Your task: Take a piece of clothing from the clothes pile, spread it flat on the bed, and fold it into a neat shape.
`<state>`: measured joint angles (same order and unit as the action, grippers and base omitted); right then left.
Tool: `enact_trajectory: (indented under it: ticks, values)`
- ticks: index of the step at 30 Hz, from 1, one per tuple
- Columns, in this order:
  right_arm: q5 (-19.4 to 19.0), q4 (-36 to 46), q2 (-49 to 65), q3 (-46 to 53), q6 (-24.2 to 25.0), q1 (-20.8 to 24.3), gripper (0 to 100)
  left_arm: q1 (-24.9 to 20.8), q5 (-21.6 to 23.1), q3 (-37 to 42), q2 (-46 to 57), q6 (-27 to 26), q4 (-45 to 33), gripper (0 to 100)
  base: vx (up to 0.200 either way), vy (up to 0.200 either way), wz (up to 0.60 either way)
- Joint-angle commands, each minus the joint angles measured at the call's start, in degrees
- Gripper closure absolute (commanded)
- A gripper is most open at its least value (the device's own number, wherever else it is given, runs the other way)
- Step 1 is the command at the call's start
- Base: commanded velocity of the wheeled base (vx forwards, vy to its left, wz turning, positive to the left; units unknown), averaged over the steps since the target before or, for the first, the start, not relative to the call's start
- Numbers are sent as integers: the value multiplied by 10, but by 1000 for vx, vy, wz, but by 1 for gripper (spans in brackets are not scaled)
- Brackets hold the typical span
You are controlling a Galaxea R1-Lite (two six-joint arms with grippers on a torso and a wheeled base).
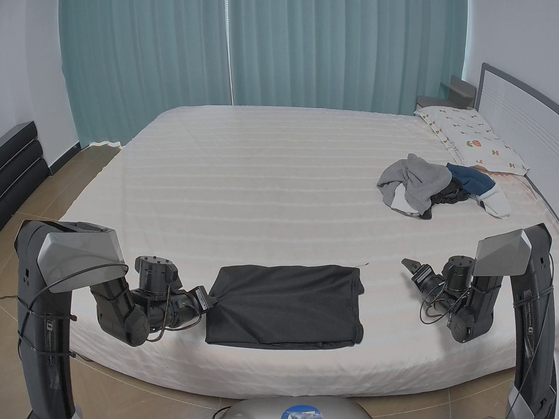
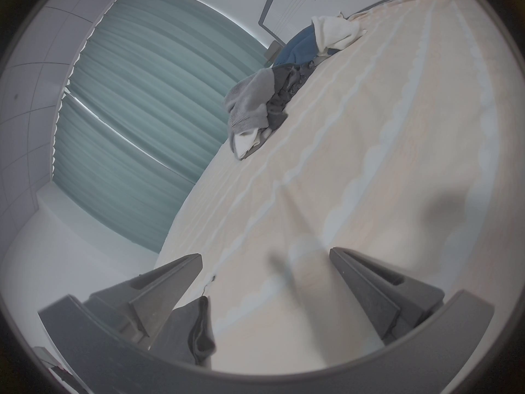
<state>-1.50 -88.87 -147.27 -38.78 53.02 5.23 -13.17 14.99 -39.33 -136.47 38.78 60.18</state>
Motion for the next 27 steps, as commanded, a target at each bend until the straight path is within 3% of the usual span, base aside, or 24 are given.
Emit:
enact_trajectory:
  ticks: [1,21,27]
  values:
    - [20,-11,10,2,22,29,0,-1,-5,4,1,0,1,100,0,200,0]
    - [19,-10,3,3,24,31,0,-14,-30,10,1,1,0,100,0,200,0]
    - [19,-10,2,3,24,31,0,-34,-58,8,0,19,-2,100,0,0,0]
